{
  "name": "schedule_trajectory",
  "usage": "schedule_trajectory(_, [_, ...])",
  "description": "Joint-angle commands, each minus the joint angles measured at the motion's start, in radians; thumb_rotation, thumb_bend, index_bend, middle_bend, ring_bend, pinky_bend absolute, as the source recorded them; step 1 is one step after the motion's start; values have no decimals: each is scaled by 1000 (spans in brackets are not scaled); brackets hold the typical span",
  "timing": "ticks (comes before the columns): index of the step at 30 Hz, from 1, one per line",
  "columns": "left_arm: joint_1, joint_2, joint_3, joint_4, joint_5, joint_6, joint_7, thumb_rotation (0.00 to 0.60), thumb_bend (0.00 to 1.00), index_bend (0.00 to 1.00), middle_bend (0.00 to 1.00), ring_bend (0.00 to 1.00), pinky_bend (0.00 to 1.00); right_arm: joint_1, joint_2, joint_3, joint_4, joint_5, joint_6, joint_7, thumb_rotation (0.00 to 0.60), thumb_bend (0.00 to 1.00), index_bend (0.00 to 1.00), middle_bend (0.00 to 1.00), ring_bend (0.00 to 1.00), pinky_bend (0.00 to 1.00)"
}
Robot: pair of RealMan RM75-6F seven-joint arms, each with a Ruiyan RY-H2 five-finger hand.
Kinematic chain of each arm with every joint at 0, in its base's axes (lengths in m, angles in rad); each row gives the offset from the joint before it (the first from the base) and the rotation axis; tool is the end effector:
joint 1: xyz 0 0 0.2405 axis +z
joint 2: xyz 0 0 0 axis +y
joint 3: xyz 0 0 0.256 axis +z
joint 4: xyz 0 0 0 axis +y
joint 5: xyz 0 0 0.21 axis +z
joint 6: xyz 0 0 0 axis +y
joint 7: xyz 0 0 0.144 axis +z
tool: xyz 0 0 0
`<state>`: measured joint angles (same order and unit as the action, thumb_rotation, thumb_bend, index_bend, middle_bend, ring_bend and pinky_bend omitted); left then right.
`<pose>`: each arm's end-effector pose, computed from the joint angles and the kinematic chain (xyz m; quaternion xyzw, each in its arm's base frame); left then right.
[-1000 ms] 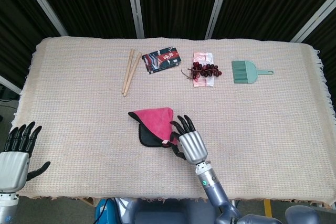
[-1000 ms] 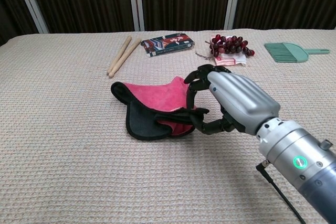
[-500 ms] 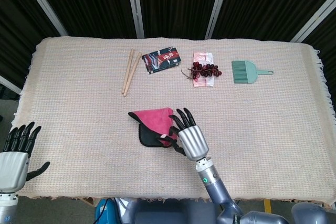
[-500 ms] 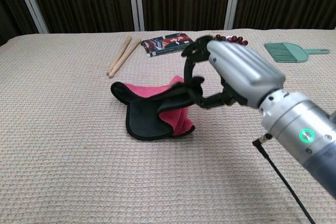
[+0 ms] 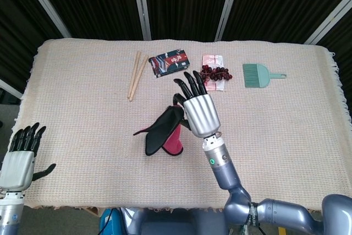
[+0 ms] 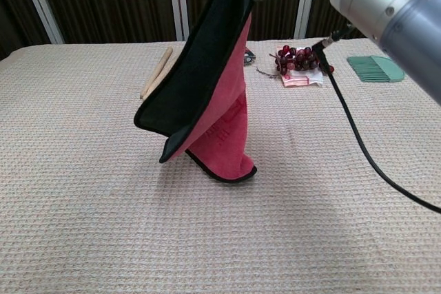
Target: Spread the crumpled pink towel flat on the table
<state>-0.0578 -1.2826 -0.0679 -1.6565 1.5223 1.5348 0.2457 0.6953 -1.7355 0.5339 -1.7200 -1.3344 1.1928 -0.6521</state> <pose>-0.2830 0.1746 0.1137 -0.5902 -0.3632 -0.3915 0.6054 -0.0093 -0.3292 0.0402 0.6195 -0.2669 0.5886 0.4455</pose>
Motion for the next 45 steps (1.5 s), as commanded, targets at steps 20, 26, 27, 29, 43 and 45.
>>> schedule_trajectory(20, [-217, -149, -195, 7, -182, -193, -26, 600, 66, 114, 78, 0, 0, 185, -21, 75, 123, 144, 17, -75, 600, 527, 613, 235, 85, 0])
schedule_trajectory(26, [-302, -185, -290, 45, -237, -236, -65, 600, 148, 175, 126, 0, 22, 209, -27, 67, 136, 164, 30, -78, 600, 526, 613, 235, 85, 0])
schedule_trajectory(27, [-315, -191, -303, 56, -247, -244, -68, 600, 159, 189, 135, 0, 31, 211, -27, 65, 136, 167, 33, -78, 600, 526, 613, 235, 85, 0])
schedule_trajectory(29, [-344, -208, -325, 85, -270, -261, -67, 600, 175, 212, 146, 0, 40, 213, -28, 64, 133, 175, 40, -72, 600, 526, 613, 235, 85, 0])
schedule_trajectory(43, [-496, -379, -339, 246, -475, -416, 8, 600, 228, 327, 166, 0, 57, 220, -6, 37, 77, 208, 87, -89, 600, 526, 613, 235, 85, 0])
schedule_trajectory(45, [-515, -404, -343, 260, -500, -431, 15, 600, 232, 340, 168, 0, 57, 220, -3, 34, 70, 214, 92, -93, 600, 526, 613, 235, 85, 0])
